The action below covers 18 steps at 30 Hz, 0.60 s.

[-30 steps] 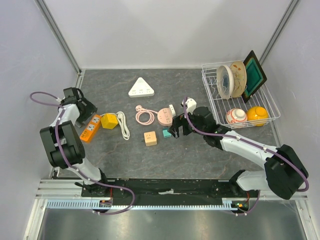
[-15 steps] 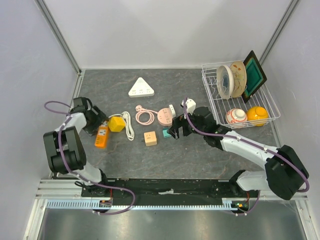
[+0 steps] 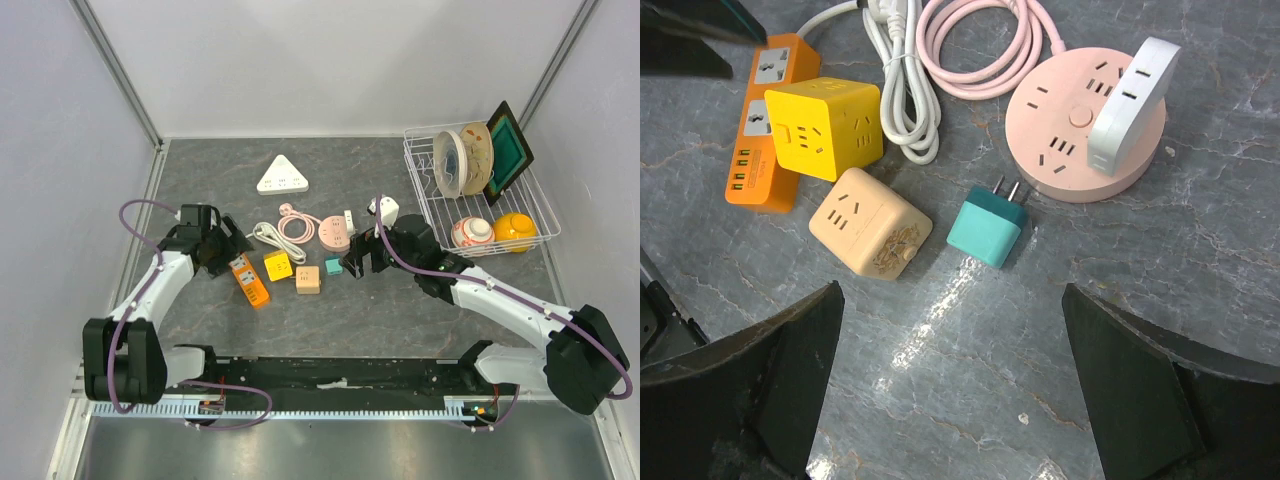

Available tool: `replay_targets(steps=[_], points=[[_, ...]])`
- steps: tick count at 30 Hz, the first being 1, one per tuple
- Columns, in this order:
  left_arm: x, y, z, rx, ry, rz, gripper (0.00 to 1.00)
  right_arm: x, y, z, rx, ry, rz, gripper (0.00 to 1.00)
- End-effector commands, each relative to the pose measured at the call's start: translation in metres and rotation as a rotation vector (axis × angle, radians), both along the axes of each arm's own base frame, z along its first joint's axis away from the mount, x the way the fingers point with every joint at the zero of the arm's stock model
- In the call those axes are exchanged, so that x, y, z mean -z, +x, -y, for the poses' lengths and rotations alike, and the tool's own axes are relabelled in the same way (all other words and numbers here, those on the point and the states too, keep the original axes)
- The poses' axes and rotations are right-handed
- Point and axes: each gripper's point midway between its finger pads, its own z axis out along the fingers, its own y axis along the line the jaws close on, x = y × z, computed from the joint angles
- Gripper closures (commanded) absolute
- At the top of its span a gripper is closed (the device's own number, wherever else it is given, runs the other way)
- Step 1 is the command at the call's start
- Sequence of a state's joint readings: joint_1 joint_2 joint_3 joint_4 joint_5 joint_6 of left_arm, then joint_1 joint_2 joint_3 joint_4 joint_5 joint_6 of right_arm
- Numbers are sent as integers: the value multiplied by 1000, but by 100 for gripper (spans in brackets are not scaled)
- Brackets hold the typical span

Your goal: Insert the plug

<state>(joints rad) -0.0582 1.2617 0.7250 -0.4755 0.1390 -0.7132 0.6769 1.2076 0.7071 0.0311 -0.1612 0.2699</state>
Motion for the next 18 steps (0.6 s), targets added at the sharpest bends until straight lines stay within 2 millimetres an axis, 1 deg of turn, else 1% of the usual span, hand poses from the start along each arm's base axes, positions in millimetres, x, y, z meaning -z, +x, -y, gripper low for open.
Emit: replay_targets(steps=[1, 3, 4, 5, 7, 8, 9, 10, 11, 12, 13, 14, 15, 16, 17, 18], points=[[-63, 27, -5, 60, 95, 184, 11, -7, 3, 5, 14, -13, 40, 2], [-67, 26, 5, 132, 139, 172, 11, -4, 5, 4, 16, -21, 34, 2], [-73, 25, 10, 160, 155, 165, 11, -5, 6, 3, 15, -21, 33, 2], [-68, 23, 23, 213, 169, 145, 11, -2, 6, 2, 16, -24, 25, 2], [-69, 22, 34, 267, 185, 142, 11, -2, 7, 1, 13, -24, 24, 2], [-65, 19, 40, 288, 195, 128, 11, -1, 7, 0, 7, -23, 19, 2], [-64, 19, 41, 298, 200, 125, 11, -2, 6, -2, -3, -19, 22, 2], [-64, 19, 41, 299, 199, 122, 11, -1, 4, -5, -17, -18, 26, 2], [-63, 21, 34, 277, 236, 120, 11, -3, 3, -9, -29, -14, 41, 2], [-68, 22, 32, 266, 241, 133, 11, -7, 5, -13, -39, -11, 77, 2], [-70, 23, 31, 259, 244, 139, 11, -11, -1, -24, -68, -8, 96, 2], [-73, 25, 28, 249, 238, 148, 11, -11, 3, -29, -55, -20, 117, 2], [-78, 26, 26, 243, 227, 161, 11, -12, -4, -42, -84, -27, 131, 2], [-79, 27, 23, 233, 212, 166, 11, -21, -2, -51, -88, -23, 160, 2], [-82, 29, 15, 213, 172, 170, 11, -16, 1, -60, -85, -39, 166, 2], [-82, 29, 10, 200, 154, 172, 12, -17, 0, -68, -70, -51, 186, 2]])
